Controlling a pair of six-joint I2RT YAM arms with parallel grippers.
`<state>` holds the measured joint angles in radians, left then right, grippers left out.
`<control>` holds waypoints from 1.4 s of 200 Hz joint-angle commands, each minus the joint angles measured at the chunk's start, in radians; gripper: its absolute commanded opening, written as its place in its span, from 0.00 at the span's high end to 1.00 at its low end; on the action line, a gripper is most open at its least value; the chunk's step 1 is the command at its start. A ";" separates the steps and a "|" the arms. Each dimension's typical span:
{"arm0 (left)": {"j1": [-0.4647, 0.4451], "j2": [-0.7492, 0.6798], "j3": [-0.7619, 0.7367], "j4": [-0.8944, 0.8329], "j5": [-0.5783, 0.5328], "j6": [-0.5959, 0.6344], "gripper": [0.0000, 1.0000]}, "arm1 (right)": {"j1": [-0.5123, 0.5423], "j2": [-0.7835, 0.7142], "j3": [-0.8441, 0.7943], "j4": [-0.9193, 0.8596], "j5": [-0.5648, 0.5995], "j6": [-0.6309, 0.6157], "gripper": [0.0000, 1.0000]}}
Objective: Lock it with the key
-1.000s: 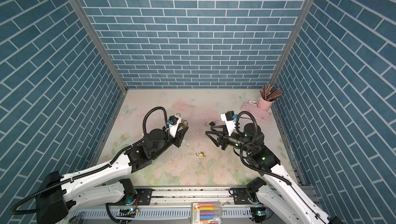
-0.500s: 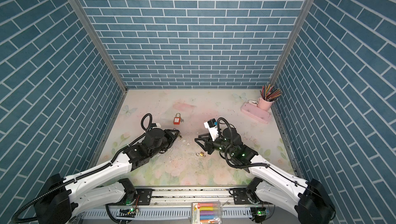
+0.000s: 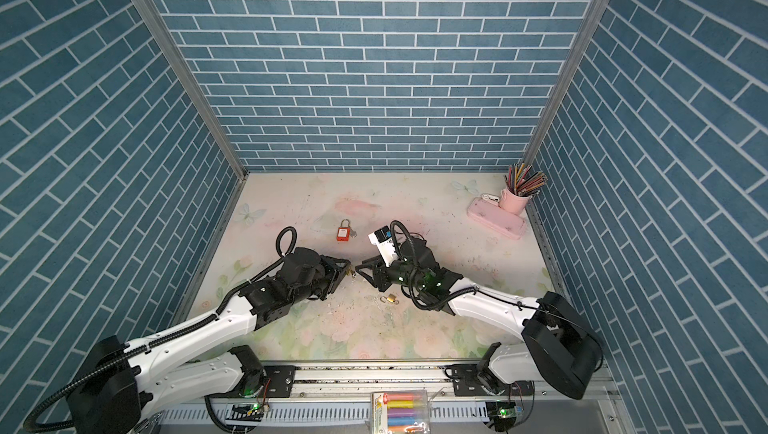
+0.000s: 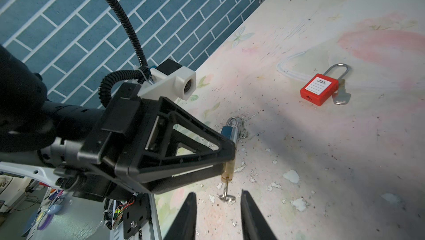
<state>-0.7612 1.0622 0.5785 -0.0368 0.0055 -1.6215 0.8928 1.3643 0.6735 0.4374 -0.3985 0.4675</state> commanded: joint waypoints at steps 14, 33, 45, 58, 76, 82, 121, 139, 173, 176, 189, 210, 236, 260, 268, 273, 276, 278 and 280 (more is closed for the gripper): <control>0.020 -0.018 -0.003 -0.001 0.009 -0.012 1.00 | 0.019 0.070 0.038 0.048 -0.030 0.036 0.68; 0.026 -0.023 -0.003 -0.001 0.010 -0.010 1.00 | 0.027 0.092 0.040 0.059 -0.035 0.046 0.68; 0.029 -0.022 -0.006 0.002 0.011 -0.011 1.00 | 0.032 0.103 0.041 0.064 -0.035 0.048 0.68; 0.032 -0.018 -0.009 0.007 0.019 -0.009 1.00 | 0.033 0.115 0.044 0.072 -0.034 0.051 0.68; 0.034 -0.014 -0.012 0.016 0.024 -0.011 1.00 | 0.035 0.129 0.050 0.073 -0.037 0.053 0.69; 0.034 -0.013 -0.013 0.021 0.027 -0.012 1.00 | 0.034 0.135 0.053 0.073 -0.039 0.054 0.71; 0.036 -0.011 -0.020 0.032 0.032 -0.015 1.00 | 0.036 0.155 0.064 0.073 -0.049 0.056 0.81; 0.036 -0.011 -0.021 0.033 0.034 -0.015 1.00 | 0.035 0.160 0.065 0.073 -0.051 0.056 0.86; 0.040 -0.013 -0.022 0.033 0.033 -0.014 1.00 | 0.036 0.167 0.070 0.073 -0.058 0.062 0.96; 0.040 -0.013 -0.023 0.032 0.031 -0.014 1.00 | 0.035 0.168 0.070 0.072 -0.059 0.062 0.96; 0.041 -0.014 -0.022 0.032 0.024 -0.013 1.00 | 0.036 0.171 0.073 0.069 -0.063 0.063 1.00; 0.042 -0.013 -0.019 0.037 0.014 -0.009 1.00 | 0.036 0.176 0.079 0.061 -0.073 0.068 1.00; 0.043 -0.005 -0.013 0.041 0.006 -0.002 1.00 | 0.036 0.182 0.086 0.055 -0.089 0.069 1.00; 0.056 0.002 -0.012 0.047 0.002 -0.004 1.00 | 0.038 0.182 0.099 0.018 -0.110 0.058 1.00; 0.065 0.002 -0.012 0.050 -0.003 -0.006 1.00 | 0.037 0.184 0.100 0.008 -0.120 0.057 1.00; 0.073 0.000 -0.012 0.054 -0.005 -0.007 1.00 | 0.037 0.182 0.096 0.006 -0.124 0.057 1.00; 0.080 -0.002 -0.013 0.056 -0.005 -0.009 1.00 | 0.037 0.182 0.093 0.006 -0.126 0.058 1.00; 0.084 -0.002 -0.013 0.056 -0.007 -0.009 1.00 | 0.037 0.182 0.090 0.007 -0.127 0.059 1.00; 0.089 -0.004 -0.014 0.057 -0.009 -0.010 1.00 | 0.037 0.180 0.088 0.007 -0.128 0.061 1.00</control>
<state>-0.7147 1.0599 0.5621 -0.0338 0.0402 -1.6260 0.9173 1.5402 0.7403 0.4572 -0.4259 0.5350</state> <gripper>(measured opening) 0.368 0.041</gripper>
